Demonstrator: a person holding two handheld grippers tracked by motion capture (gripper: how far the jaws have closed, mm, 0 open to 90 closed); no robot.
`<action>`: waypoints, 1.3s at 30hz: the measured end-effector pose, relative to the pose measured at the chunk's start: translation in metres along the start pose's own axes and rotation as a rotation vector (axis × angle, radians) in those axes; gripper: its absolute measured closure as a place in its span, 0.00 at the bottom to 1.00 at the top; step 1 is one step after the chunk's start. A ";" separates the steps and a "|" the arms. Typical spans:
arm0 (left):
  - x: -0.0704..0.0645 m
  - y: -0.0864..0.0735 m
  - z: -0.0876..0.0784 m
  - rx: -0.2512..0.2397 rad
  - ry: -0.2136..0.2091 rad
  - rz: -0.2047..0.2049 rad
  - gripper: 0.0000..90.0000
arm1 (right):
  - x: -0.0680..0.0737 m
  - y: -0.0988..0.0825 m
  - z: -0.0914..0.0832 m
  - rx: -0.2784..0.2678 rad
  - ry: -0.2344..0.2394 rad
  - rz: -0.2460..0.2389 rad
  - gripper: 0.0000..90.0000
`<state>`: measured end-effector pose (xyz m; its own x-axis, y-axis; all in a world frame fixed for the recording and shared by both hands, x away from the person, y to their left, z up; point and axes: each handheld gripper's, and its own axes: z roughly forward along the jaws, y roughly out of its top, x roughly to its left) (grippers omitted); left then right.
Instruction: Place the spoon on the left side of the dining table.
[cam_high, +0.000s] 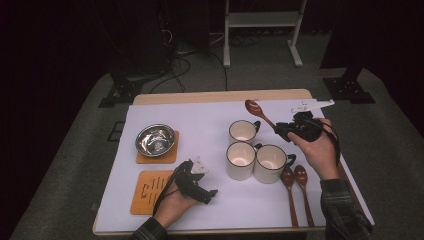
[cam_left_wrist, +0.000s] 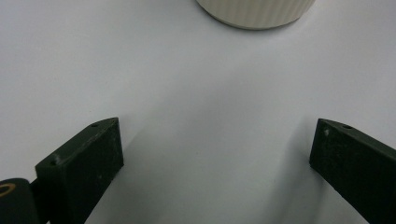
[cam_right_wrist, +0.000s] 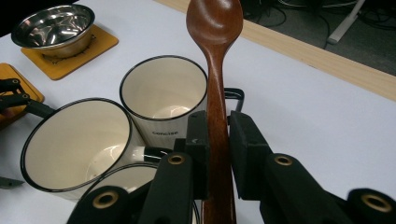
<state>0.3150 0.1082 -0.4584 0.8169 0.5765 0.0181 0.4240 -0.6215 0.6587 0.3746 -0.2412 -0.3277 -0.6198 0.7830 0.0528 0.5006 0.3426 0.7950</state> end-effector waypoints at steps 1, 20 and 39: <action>0.000 0.000 0.000 0.000 0.000 0.001 0.02 | 0.001 0.001 0.001 -0.001 0.002 -0.003 0.86; 0.000 0.000 0.000 0.000 0.001 0.002 0.02 | 0.012 0.012 0.015 0.005 0.039 -0.034 0.86; 0.000 0.000 0.000 0.002 0.000 0.004 0.02 | 0.020 0.022 0.028 0.000 0.078 -0.063 0.86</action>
<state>0.3152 0.1084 -0.4581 0.8184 0.5742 0.0207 0.4218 -0.6248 0.6571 0.3899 -0.2031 -0.3257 -0.6952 0.7171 0.0501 0.4591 0.3894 0.7985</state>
